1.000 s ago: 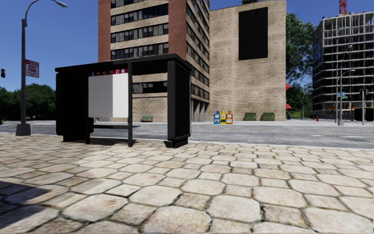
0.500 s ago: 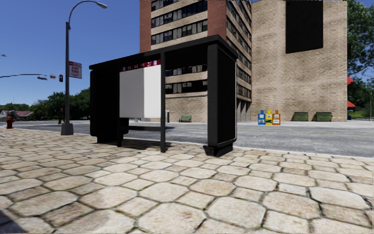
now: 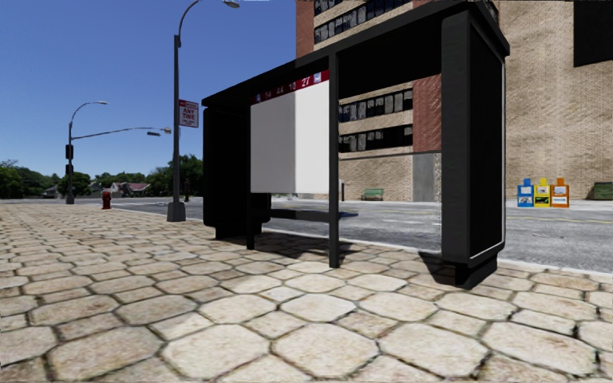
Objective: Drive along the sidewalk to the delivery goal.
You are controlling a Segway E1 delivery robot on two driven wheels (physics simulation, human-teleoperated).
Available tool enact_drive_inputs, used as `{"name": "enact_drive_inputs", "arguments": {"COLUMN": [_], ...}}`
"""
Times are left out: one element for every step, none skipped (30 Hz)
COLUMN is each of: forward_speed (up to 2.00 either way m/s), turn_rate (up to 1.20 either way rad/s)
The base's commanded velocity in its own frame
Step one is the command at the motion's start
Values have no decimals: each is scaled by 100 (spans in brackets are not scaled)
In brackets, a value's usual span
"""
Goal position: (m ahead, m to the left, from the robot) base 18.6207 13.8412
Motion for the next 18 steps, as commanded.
{"name": "enact_drive_inputs", "arguments": {"forward_speed": [200,200,200,200,200,200,200,200,200,200,200,200,200,200,200,200,200,200], "turn_rate": [58,58,58,58,58,58,58,58,58,58,58,58,58,58,58,58,58,58]}}
